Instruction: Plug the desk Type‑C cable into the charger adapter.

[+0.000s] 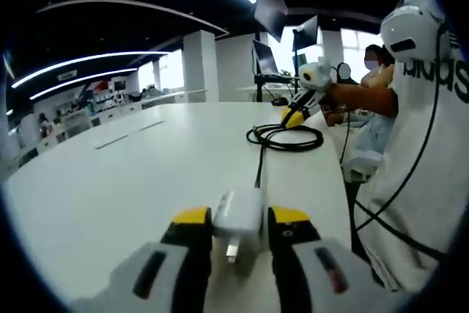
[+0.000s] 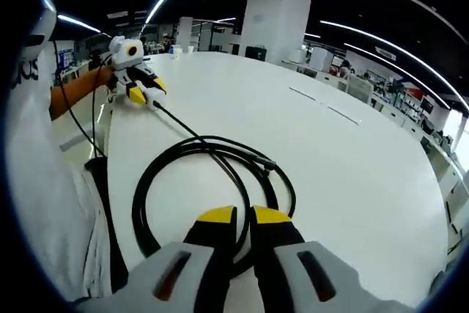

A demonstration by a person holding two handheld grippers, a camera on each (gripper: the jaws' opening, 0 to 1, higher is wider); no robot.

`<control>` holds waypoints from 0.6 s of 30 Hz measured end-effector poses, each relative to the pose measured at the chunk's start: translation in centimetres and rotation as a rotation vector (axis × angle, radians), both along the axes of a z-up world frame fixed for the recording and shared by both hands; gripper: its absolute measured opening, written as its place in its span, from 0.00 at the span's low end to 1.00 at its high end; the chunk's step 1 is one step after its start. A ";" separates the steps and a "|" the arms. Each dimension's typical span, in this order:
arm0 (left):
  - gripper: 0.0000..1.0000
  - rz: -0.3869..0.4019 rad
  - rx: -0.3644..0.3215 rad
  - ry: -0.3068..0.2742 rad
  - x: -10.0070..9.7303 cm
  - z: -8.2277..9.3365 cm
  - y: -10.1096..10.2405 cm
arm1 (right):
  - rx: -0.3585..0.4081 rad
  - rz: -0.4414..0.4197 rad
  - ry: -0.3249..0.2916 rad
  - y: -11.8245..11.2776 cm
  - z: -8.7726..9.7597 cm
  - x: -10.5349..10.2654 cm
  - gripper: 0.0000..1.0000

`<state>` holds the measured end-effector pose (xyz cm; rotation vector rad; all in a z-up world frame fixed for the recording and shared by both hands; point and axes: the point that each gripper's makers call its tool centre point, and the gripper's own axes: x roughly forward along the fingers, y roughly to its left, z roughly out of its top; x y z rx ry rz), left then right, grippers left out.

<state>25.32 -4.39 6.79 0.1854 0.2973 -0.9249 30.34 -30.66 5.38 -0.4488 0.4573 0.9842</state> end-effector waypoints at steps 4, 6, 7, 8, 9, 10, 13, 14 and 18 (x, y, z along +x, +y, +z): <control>0.29 -0.005 0.002 -0.003 0.1 0.0 -0.1 | -0.002 -0.010 0.034 -0.2 -0.3 0.0 0.06; 0.29 -0.007 0.003 -0.006 0.2 0.0 -0.1 | -0.036 -0.015 0.057 -0.5 -0.9 0.0 0.06; 0.29 -0.007 0.000 -0.007 0.2 0.0 -0.2 | -0.041 -0.017 0.062 -0.5 -1.0 0.0 0.06; 0.29 -0.007 -0.001 -0.006 0.2 -0.1 -0.1 | -0.043 -0.018 0.069 -0.5 -1.1 0.0 0.06; 0.29 -0.007 -0.001 -0.007 0.2 -0.1 -0.1 | -0.041 -0.018 0.081 -0.5 -1.2 -0.1 0.06; 0.29 -0.007 -0.002 -0.008 0.2 -0.1 -0.1 | -0.038 -0.021 0.093 -0.6 -1.3 -0.1 0.04; 0.29 -0.009 -0.005 -0.007 0.3 -0.2 -0.1 | -0.035 -0.034 0.103 -0.7 -1.3 0.1 0.02; 0.29 -0.009 -0.006 -0.006 0.4 -0.2 -0.1 | -0.035 -0.038 0.114 -0.7 -1.4 0.1 0.02; 0.28 -0.012 -0.008 -0.006 0.6 -0.5 -0.2 | -0.036 -0.050 0.139 -0.6 -1.4 0.3 0.02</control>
